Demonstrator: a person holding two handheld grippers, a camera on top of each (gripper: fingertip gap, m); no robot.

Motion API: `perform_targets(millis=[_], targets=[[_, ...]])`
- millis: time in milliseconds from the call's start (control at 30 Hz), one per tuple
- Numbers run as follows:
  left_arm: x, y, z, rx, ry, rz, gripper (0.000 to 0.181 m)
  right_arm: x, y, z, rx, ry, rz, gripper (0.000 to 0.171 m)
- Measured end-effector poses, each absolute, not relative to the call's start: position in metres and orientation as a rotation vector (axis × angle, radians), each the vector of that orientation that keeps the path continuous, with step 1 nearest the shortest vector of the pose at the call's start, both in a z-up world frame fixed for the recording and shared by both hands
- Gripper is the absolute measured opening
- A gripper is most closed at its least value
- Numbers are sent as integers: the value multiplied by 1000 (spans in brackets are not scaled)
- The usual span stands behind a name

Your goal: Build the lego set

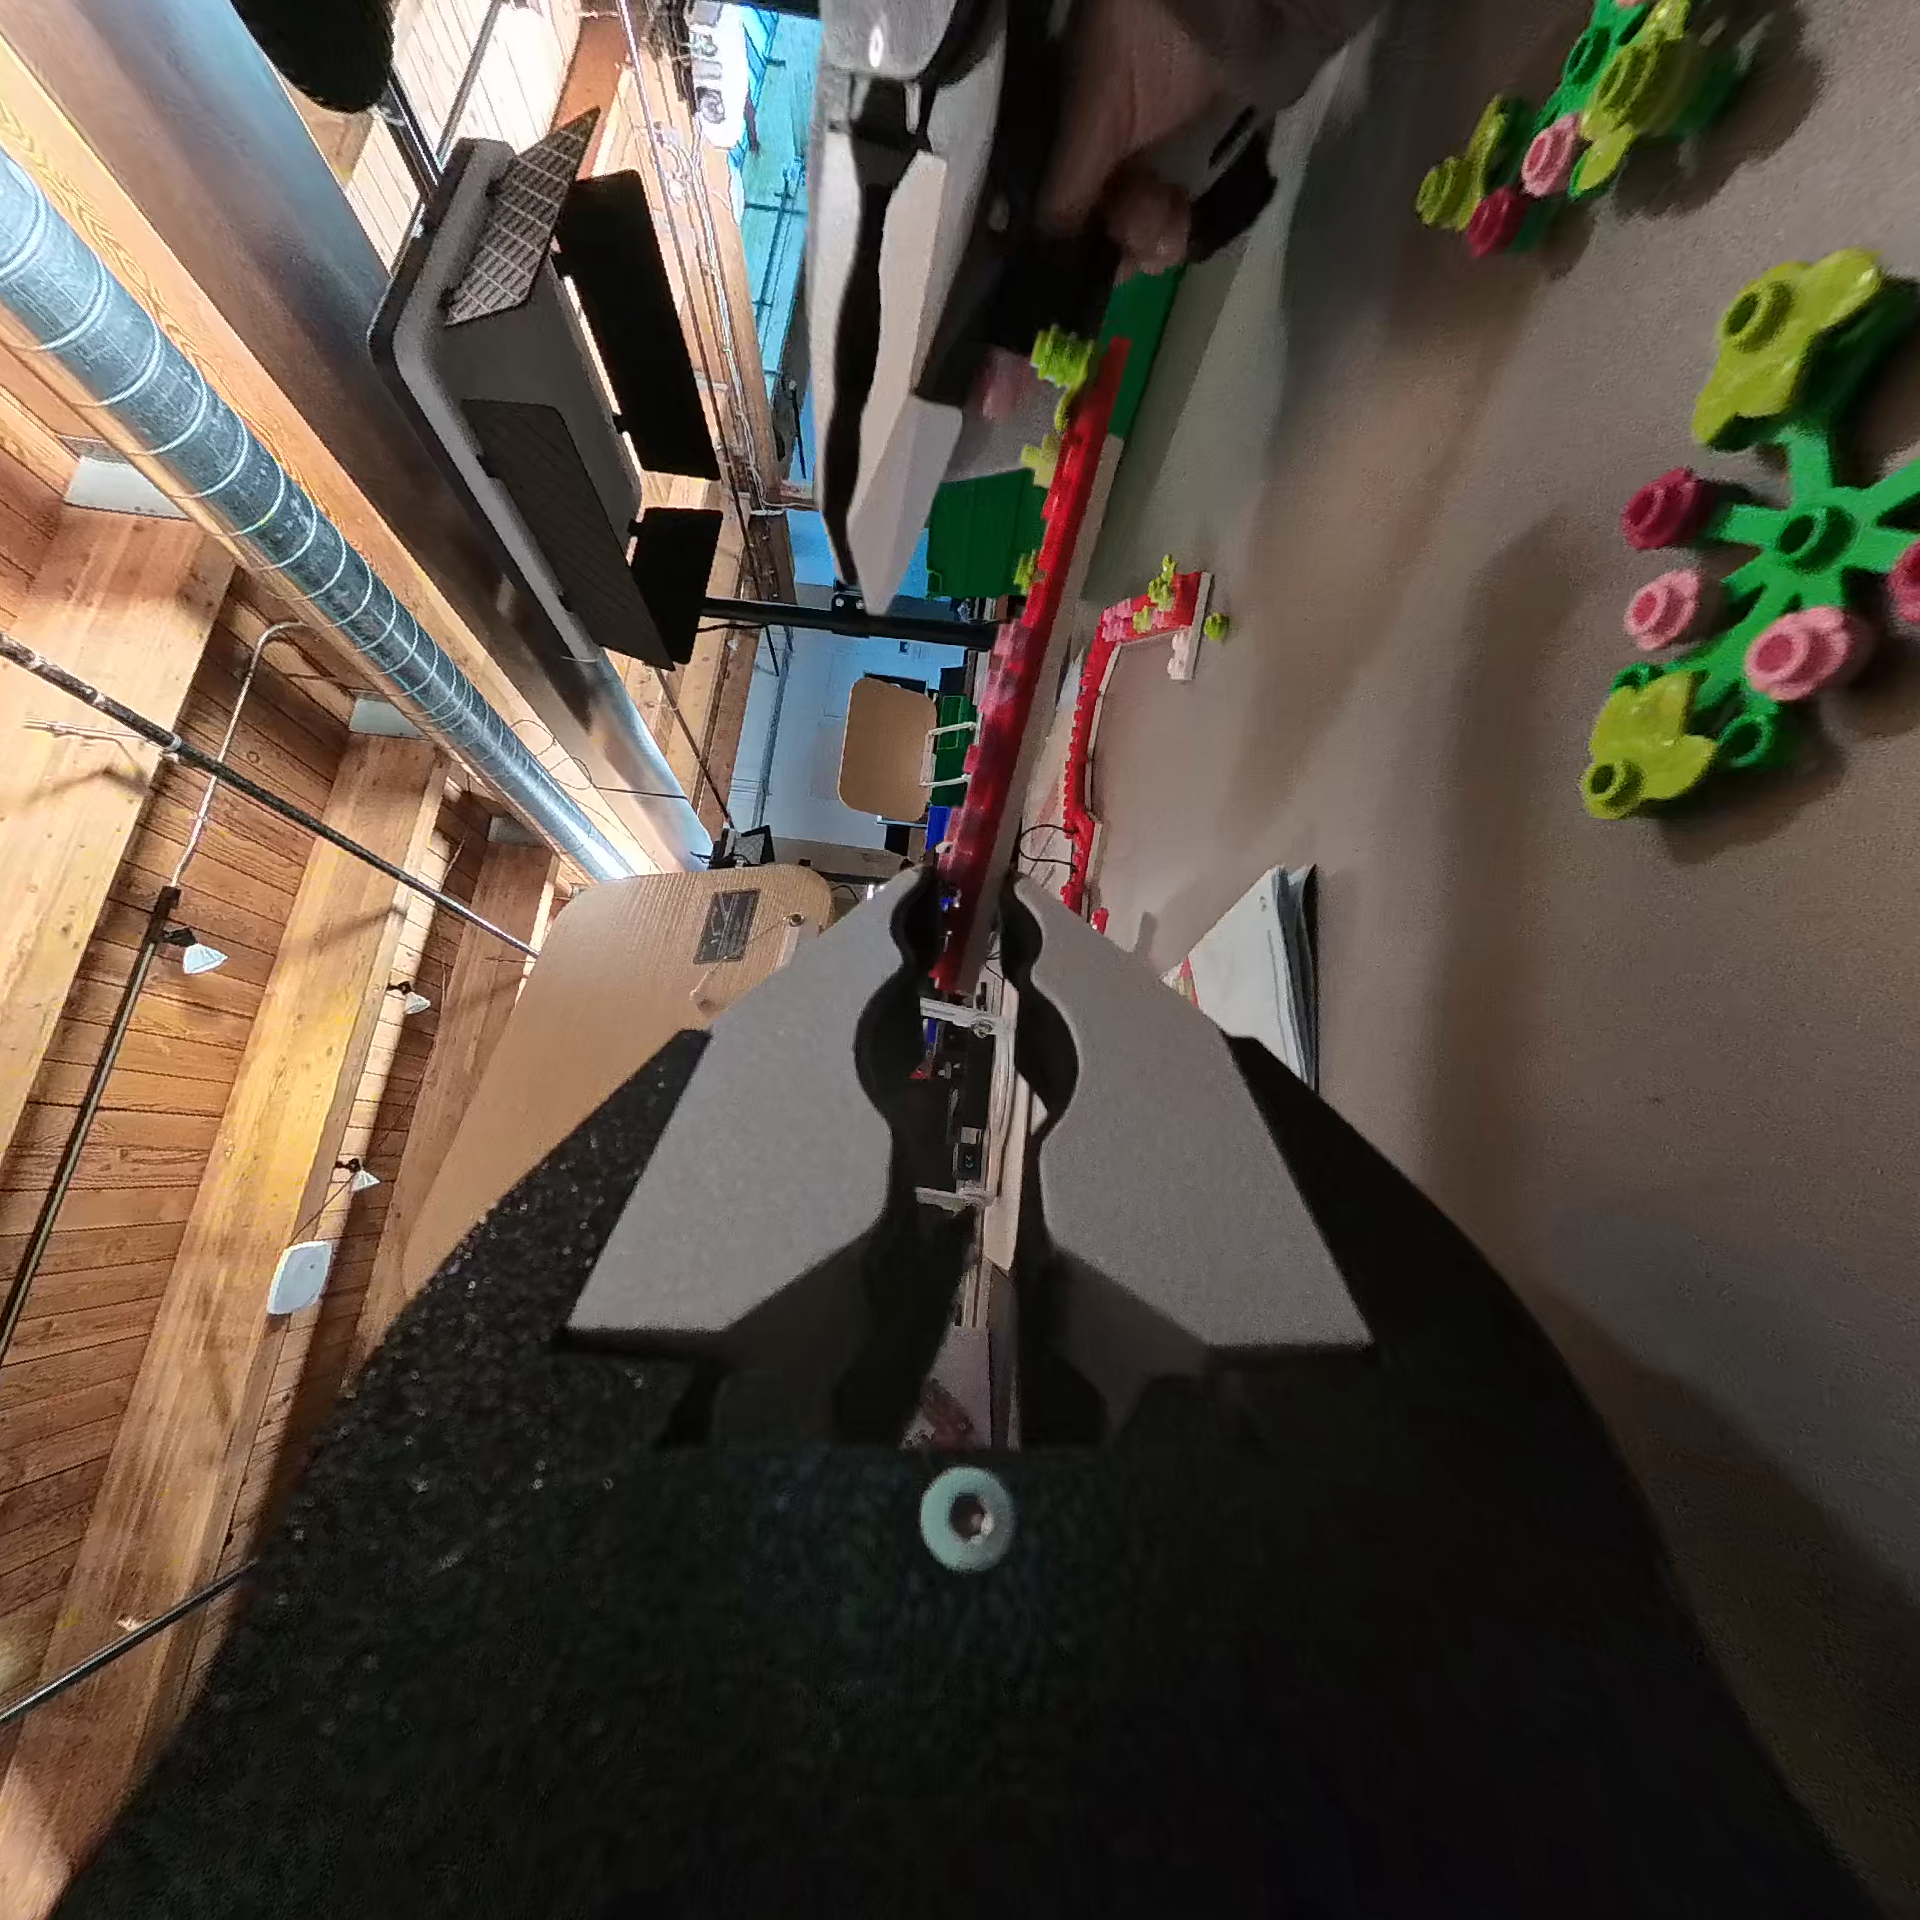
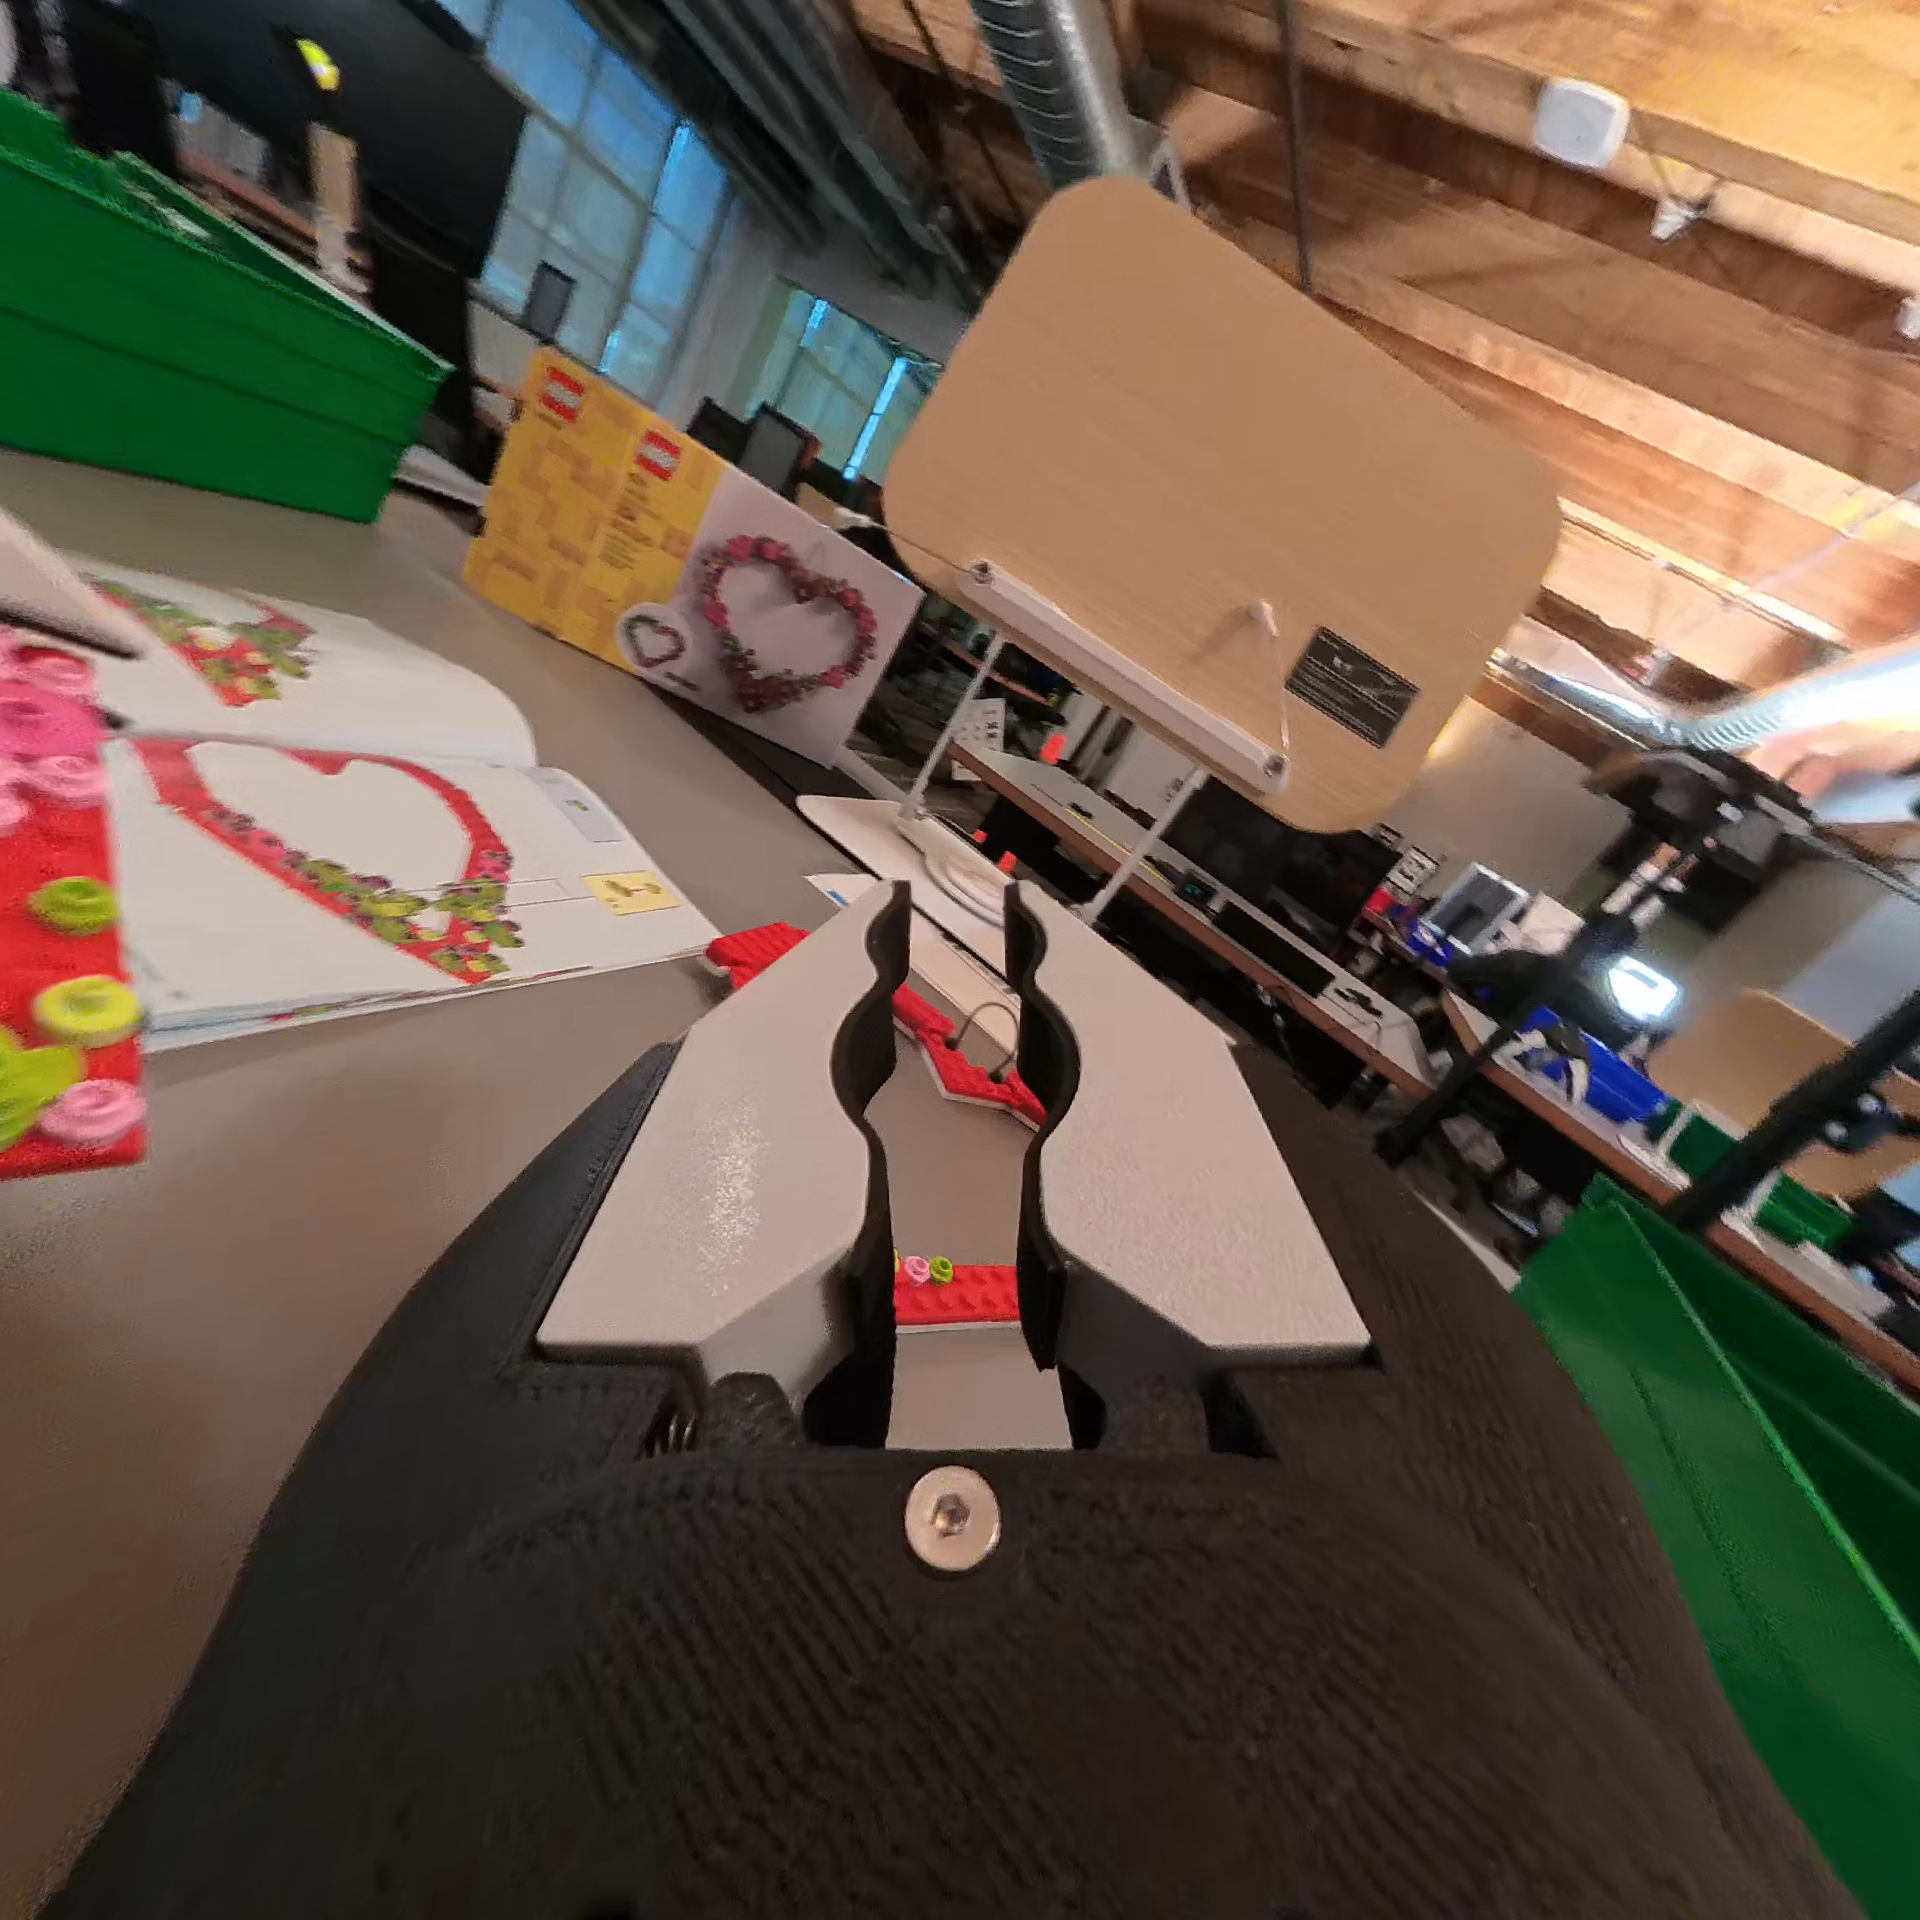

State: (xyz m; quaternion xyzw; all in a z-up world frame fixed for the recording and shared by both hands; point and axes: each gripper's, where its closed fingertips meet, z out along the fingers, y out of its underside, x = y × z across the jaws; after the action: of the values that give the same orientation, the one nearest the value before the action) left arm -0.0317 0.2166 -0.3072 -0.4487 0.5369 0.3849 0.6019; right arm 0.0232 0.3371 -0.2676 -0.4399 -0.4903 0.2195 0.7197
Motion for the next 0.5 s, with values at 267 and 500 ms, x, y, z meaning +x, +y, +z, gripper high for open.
perform_targets(millis=[267, 500], targets=[[-27, 216, -312, -1033, 1280, 894, 7, 33, 292, -262, -873, -1322, 729, 18], [-29, 217, -315, -1045, 1290, 896, 8, 43, 226, -269, -781, -1659, 950, 22]])
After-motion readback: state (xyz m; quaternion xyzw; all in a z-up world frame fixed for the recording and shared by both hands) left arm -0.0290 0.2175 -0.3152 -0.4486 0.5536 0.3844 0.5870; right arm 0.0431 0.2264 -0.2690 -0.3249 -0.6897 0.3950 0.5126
